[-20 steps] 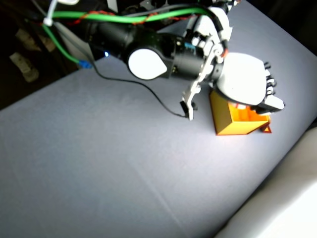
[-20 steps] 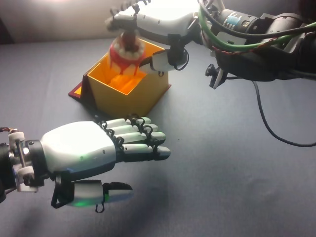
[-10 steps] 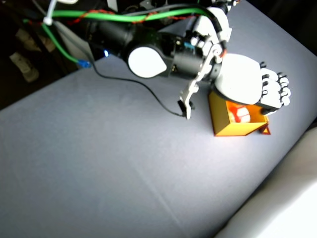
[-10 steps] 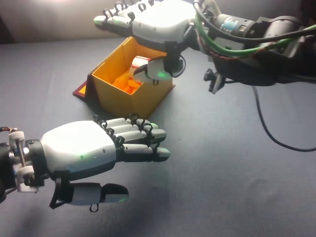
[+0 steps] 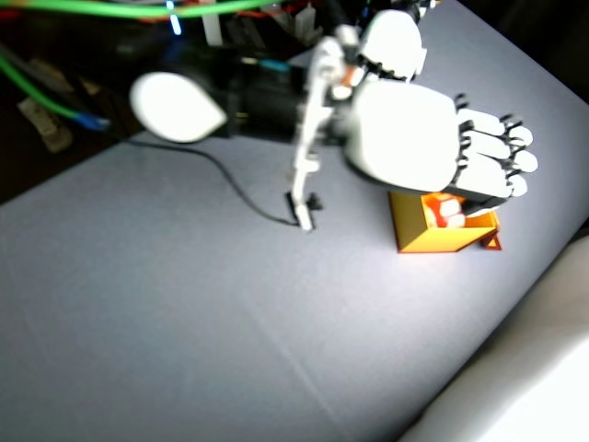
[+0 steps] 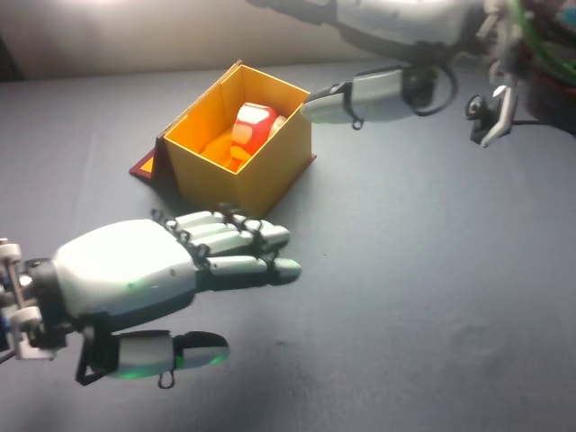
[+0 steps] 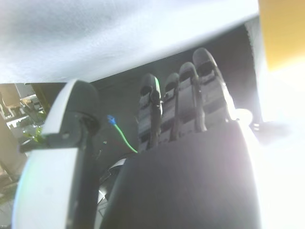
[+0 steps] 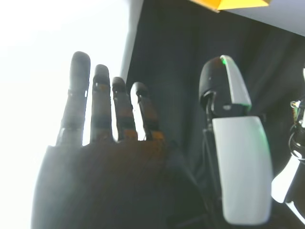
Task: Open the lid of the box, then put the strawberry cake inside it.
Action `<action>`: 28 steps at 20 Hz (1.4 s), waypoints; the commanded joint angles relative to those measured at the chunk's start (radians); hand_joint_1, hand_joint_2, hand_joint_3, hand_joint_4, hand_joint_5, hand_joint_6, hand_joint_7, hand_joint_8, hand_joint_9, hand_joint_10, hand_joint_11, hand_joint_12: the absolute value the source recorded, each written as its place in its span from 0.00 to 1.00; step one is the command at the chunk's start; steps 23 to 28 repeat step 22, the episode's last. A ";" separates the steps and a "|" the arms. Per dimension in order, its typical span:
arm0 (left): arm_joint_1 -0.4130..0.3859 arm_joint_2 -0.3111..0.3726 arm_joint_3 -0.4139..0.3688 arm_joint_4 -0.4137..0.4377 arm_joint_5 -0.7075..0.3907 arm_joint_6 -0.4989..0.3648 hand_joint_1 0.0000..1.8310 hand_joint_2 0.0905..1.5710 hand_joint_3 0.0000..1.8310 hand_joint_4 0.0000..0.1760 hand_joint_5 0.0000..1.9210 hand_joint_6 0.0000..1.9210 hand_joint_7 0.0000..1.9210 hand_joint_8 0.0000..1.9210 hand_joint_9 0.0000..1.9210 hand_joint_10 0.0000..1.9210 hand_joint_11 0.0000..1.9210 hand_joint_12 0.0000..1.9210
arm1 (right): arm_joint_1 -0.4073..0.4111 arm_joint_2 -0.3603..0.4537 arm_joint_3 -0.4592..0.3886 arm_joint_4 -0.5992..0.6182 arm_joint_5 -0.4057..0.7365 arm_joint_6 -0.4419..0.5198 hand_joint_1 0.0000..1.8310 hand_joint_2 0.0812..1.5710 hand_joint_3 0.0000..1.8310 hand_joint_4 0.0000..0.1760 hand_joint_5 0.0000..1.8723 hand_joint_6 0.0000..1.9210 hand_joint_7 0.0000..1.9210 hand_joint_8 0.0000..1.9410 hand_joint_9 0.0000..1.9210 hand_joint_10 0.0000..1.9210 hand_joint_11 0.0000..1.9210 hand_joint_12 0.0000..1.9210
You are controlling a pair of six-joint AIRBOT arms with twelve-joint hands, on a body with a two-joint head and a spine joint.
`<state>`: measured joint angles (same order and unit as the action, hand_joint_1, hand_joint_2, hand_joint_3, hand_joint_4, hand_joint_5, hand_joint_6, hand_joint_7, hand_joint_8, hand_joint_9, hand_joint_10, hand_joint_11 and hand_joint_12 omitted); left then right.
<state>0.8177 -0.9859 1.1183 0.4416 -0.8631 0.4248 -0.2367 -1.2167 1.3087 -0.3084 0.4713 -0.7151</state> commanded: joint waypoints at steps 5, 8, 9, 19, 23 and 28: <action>0.047 0.054 -0.032 -0.145 -0.207 0.090 0.34 0.88 0.00 0.11 0.07 0.00 0.02 0.00 0.03 0.01 0.00 0.42 | -0.122 0.167 -0.118 0.029 0.317 0.003 0.34 0.77 0.00 0.23 0.00 0.00 0.00 0.00 0.00 0.00 0.00 0.13; 0.085 0.089 -0.054 -0.231 -0.296 0.152 0.25 0.90 0.00 0.29 0.02 0.00 0.01 0.00 0.04 0.01 0.00 0.57 | -0.238 0.259 -0.186 0.070 0.429 0.002 0.27 0.81 0.01 0.41 0.00 0.00 0.00 0.00 0.00 0.00 0.00 0.00; 0.100 0.098 -0.060 -0.261 -0.326 0.172 0.25 0.90 0.00 0.29 0.02 0.00 0.01 0.00 0.04 0.01 0.00 0.57 | -0.289 0.287 -0.208 0.096 0.476 0.002 0.27 0.81 0.01 0.41 0.00 0.00 0.00 0.00 0.00 0.00 0.00 0.00; 0.169 0.136 -0.094 -0.471 -0.597 0.302 0.28 0.87 0.00 0.42 0.00 0.00 0.00 0.00 0.00 0.00 0.00 0.00 | -0.723 0.472 -0.388 0.370 1.002 -0.074 0.35 0.81 0.00 0.00 0.00 0.00 0.00 0.00 0.00 0.00 0.00 0.00; 0.178 0.152 -0.109 -0.495 -0.653 0.336 0.20 0.90 0.01 0.66 0.00 0.00 0.00 0.00 0.00 0.00 0.00 0.00 | -0.859 0.495 -0.418 0.476 1.156 -0.086 0.32 0.78 0.00 0.00 0.00 0.00 0.00 0.00 0.00 0.00 0.00 0.00; 0.178 0.152 -0.109 -0.495 -0.653 0.336 0.20 0.90 0.01 0.66 0.00 0.00 0.00 0.00 0.00 0.00 0.00 0.00 | -0.859 0.495 -0.418 0.476 1.156 -0.086 0.32 0.78 0.00 0.00 0.00 0.00 0.00 0.00 0.00 0.00 0.00 0.00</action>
